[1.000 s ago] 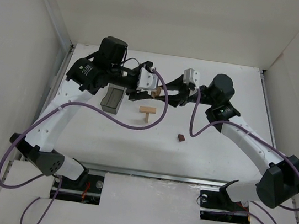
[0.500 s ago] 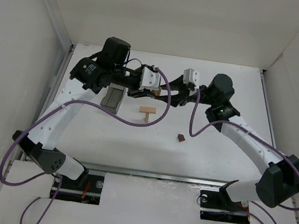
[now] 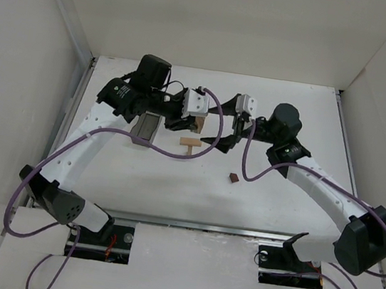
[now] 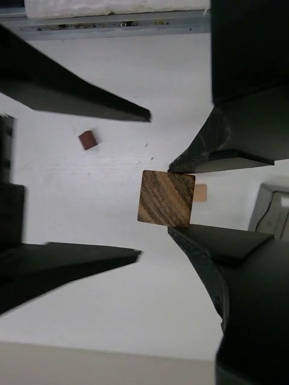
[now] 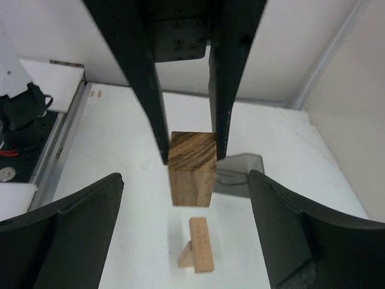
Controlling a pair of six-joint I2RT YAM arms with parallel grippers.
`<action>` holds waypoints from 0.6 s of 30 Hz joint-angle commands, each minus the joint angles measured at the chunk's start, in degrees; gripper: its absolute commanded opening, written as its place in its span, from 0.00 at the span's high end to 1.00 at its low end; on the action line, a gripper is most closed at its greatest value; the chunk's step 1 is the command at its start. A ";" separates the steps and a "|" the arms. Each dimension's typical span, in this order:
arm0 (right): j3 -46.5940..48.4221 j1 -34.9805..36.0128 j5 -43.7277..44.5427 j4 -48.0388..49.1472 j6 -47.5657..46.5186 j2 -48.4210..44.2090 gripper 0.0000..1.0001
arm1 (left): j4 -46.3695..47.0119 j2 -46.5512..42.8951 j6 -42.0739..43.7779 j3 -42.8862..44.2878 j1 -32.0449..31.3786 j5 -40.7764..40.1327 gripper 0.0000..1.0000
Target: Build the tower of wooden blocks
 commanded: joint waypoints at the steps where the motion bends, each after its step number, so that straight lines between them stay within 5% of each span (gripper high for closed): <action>1: -3.44 -2.03 1.05 -0.91 -1.50 -3.53 0.10 | 5.24 0.29 -6.00 -7.38 2.46 -1.91 1.00; 18: -17.24 -6.26 -3.44 -4.96 -4.57 -7.84 0.11 | 31.88 -0.33 -10.06 -27.26 5.98 0.55 1.00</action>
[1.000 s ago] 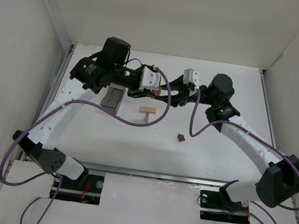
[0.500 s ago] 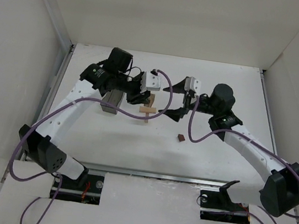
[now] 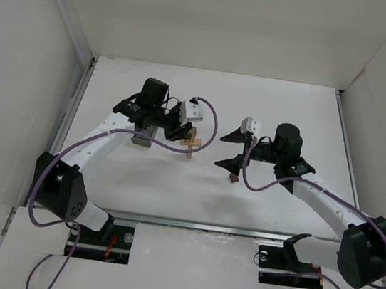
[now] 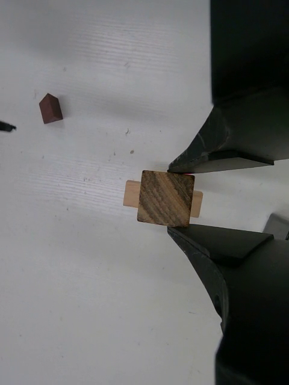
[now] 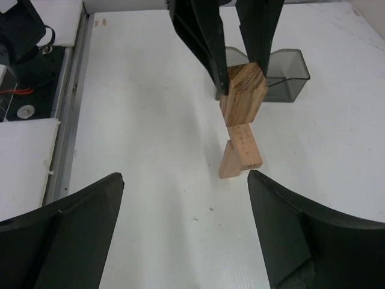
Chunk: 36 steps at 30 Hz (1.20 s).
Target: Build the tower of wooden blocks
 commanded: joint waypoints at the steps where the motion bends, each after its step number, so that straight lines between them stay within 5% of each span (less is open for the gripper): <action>1: -1.29 0.01 -1.87 2.65 -0.57 -2.81 0.11 | 10.28 -1.24 -2.01 -2.83 1.41 2.60 1.00; 13: -2.88 -0.51 -1.87 5.64 0.57 -3.87 0.11 | 12.49 -0.10 -1.93 -5.65 2.56 13.14 1.00; 36: -2.88 -1.04 -2.39 5.64 1.10 -3.87 0.11 | 15.30 2.10 -0.26 -7.32 4.67 9.72 1.00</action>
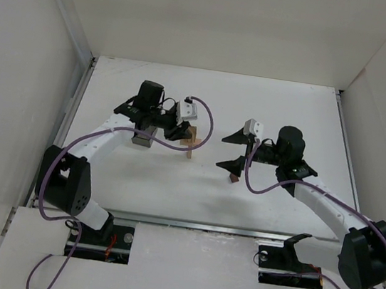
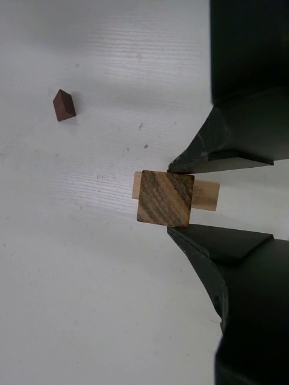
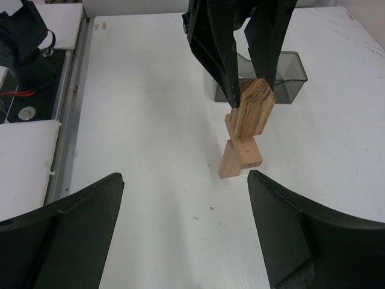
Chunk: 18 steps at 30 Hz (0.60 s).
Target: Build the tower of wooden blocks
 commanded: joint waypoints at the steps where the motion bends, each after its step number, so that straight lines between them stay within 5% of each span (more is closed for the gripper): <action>1: -0.19 -0.28 -1.96 3.49 -0.02 -1.49 0.11 | 1.62 -0.46 1.53 -0.31 0.51 1.44 1.00; 18: 0.86 -1.86 -1.96 2.97 -0.02 -0.96 0.11 | 1.61 1.11 2.07 -0.84 0.51 0.74 1.00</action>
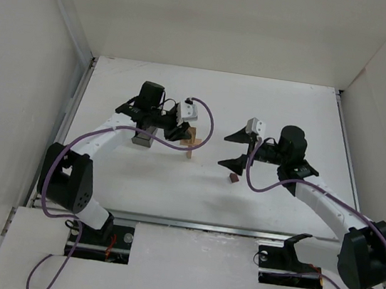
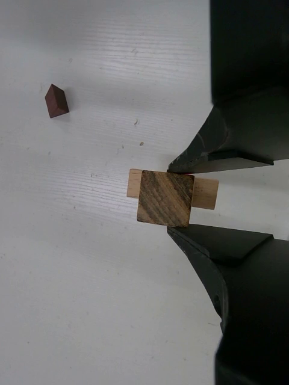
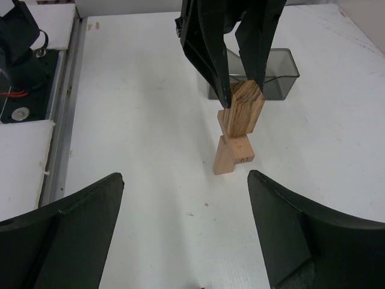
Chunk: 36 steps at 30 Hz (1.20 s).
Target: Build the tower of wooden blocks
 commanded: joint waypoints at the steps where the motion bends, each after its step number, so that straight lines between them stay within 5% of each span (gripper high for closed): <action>1: 0.86 -0.59 -1.78 2.97 -0.08 -0.96 0.11 | 1.59 -0.19 0.98 -0.70 0.14 1.35 1.00; 26: 1.92 -2.17 -2.84 1.91 -0.61 -0.44 0.11 | 0.36 0.34 2.65 -0.70 0.14 1.35 1.00; 36: 2.44 -2.70 -2.84 0.77 -1.14 0.09 0.11 | -0.26 0.34 2.12 -1.23 0.14 1.35 0.83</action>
